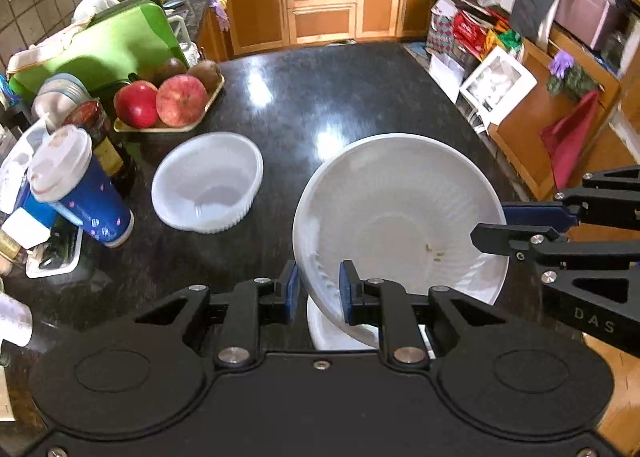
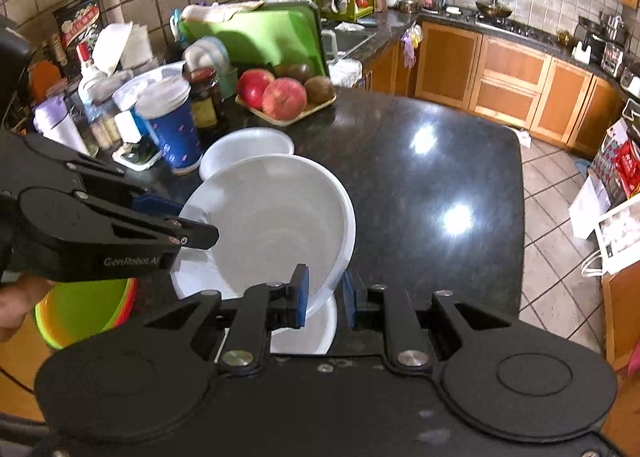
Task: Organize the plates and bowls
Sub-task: 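Lift the gripped white ribbed bowl off the counter with the left gripper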
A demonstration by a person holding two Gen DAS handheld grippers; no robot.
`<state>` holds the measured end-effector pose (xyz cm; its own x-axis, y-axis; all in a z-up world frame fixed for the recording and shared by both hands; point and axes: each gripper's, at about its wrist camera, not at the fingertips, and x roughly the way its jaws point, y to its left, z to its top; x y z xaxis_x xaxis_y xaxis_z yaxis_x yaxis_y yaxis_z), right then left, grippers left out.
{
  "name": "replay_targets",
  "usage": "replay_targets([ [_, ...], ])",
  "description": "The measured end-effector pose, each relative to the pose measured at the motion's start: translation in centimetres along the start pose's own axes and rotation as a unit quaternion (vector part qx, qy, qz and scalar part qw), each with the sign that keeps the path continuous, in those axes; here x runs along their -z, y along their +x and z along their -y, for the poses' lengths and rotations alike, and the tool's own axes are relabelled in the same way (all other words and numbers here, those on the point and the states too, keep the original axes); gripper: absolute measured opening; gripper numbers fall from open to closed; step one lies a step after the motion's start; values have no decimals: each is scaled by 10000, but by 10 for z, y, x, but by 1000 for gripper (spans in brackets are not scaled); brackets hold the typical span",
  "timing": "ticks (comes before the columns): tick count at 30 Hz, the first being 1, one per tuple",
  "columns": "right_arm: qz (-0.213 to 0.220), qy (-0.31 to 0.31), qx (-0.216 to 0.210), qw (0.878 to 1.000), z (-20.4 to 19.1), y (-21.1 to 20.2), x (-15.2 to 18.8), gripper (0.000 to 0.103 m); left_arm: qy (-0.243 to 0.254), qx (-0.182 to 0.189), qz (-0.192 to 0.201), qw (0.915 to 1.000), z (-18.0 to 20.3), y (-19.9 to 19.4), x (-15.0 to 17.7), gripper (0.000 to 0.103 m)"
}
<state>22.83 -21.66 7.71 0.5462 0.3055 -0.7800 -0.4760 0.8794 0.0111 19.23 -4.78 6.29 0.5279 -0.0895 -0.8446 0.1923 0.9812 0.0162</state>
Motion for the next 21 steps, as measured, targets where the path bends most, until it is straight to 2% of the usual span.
replay_targets([
  [7,-339,67,102,9994,-11,11,23,21,197,145,-216,9995,2,10,16,27],
  [21,-905,64,247,9956,-12,51,29,21,195,258,-785,9964,2,45,29,27],
])
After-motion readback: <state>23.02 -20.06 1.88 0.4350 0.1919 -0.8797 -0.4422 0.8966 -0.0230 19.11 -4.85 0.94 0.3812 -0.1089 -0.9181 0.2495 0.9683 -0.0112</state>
